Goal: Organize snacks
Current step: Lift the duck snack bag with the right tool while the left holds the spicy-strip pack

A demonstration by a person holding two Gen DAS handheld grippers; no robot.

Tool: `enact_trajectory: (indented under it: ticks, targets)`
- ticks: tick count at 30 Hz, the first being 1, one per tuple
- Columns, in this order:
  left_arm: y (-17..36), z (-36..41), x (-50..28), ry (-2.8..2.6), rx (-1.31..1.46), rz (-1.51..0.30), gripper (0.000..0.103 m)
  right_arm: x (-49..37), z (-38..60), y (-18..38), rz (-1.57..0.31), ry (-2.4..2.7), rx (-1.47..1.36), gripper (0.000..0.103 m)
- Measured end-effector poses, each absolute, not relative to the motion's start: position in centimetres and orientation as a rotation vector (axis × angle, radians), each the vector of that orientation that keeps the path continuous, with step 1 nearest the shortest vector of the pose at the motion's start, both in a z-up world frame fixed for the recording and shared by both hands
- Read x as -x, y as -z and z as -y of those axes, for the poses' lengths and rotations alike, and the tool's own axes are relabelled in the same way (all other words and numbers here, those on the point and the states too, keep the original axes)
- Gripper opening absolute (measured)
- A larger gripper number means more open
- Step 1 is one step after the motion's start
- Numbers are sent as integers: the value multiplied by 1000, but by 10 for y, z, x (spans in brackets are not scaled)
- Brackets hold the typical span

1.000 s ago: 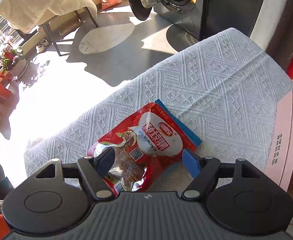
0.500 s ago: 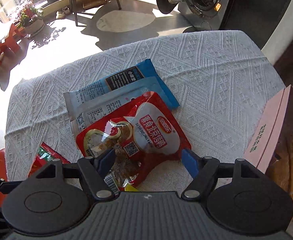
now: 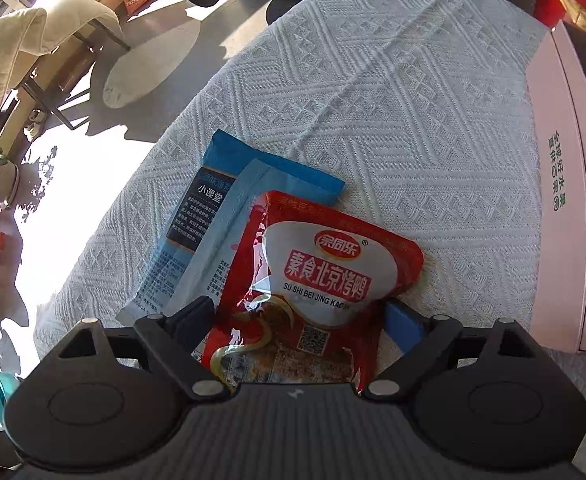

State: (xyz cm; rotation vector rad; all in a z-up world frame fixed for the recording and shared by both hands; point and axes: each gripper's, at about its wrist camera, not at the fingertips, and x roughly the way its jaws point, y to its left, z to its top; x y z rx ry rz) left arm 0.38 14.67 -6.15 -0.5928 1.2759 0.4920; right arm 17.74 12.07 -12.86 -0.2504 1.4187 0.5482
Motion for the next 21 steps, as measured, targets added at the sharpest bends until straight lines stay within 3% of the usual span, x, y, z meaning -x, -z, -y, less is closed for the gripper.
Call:
enact_trajectory:
  ticks: [4, 6, 11, 12, 16, 17, 20, 21]
  targets:
    - [61, -148, -4, -491, 595, -1277, 60, -161, -126, 116, -1313, -688, 394, 71]
    - [61, -148, -5, -490, 595, -1278, 60, -157, -122, 108, -1275, -742, 447, 51]
    - [59, -150, -10, -492, 580, -1275, 60, -162, -100, 94, -1302, -820, 450, 20]
    - [59, -150, -12, -493, 573, -1273, 60, -162, -96, 94, -1312, -821, 448, 18]
    - [59, -154, -25, -492, 541, -1266, 60, -164, -66, 96, -1350, -800, 390, 19]
    - [59, -155, -27, -494, 537, -1261, 59, -165, -60, 96, -1356, -793, 366, 23]
    - [59, -157, -30, -506, 539, -1251, 59, -173, -51, 96, -1353, -741, 284, 62]
    - [59, -157, -29, -510, 541, -1249, 59, -177, -52, 97, -1354, -723, 256, 67]
